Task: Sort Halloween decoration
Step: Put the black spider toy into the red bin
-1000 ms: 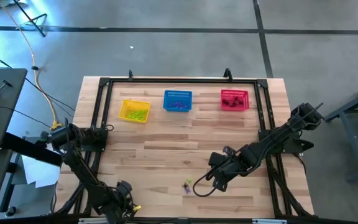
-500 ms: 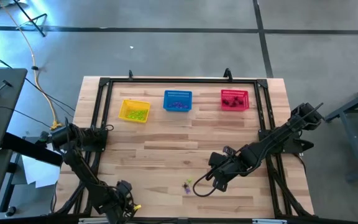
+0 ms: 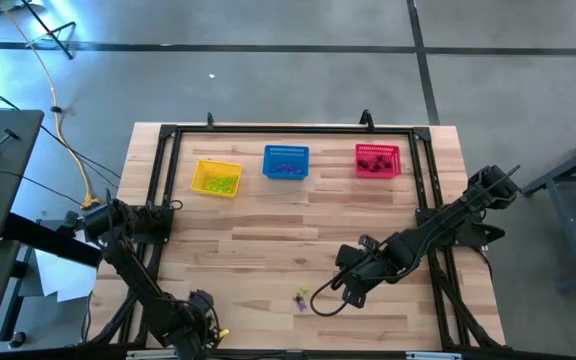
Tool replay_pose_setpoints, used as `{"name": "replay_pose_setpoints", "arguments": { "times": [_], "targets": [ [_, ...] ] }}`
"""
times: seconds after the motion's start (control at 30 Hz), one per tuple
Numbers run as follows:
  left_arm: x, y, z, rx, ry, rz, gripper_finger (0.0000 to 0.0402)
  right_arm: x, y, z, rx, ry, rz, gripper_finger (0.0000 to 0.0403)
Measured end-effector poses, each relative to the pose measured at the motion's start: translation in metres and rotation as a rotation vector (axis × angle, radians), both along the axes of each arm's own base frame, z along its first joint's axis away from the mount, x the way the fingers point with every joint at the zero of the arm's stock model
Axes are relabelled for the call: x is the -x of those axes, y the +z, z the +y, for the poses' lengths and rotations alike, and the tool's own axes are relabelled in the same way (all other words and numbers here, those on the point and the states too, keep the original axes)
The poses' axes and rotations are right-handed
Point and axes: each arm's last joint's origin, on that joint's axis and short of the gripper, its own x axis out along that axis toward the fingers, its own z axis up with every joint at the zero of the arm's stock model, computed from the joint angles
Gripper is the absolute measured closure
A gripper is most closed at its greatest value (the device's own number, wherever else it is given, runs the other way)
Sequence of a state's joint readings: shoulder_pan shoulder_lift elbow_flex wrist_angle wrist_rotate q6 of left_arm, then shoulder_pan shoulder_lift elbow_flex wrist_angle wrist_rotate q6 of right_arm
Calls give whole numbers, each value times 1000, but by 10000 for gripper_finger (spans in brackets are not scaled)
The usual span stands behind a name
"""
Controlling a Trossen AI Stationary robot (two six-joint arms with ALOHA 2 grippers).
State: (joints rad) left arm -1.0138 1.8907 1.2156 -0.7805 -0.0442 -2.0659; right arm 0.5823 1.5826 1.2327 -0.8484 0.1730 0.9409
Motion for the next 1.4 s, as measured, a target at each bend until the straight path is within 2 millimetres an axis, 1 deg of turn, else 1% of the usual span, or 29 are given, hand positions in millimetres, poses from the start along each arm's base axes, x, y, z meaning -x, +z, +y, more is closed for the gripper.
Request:
{"name": "replay_pose_setpoints", "arguments": {
  "times": [0.1, 0.3, 0.47, 0.73, 1.1, 1.17, 1.4],
  "targets": [
    [1, 0, 2, -19, 1, 4, 306, 0, 0, 0, 0, 0, 0, 269],
    [-3, 1, 1, -19, 13, -39, 240, 0, 0, 0, 0, 0, 0, 269],
    [-9, 1, 8, -36, 42, -30, 202, 0, 0, 0, 0, 0, 0, 269],
    [-19, 0, 18, -64, 19, -18, 199, 0, 0, 0, 0, 0, 0, 269],
    [-22, 0, 20, -38, 32, 14, 201, 0, 0, 0, 0, 0, 0, 269],
    [-22, -2, 20, -43, 33, 18, 202, 0, 0, 0, 0, 0, 0, 269],
    [-24, -22, 16, -66, 31, 71, 202, 0, 0, 0, 0, 0, 0, 269]
  ]
}}
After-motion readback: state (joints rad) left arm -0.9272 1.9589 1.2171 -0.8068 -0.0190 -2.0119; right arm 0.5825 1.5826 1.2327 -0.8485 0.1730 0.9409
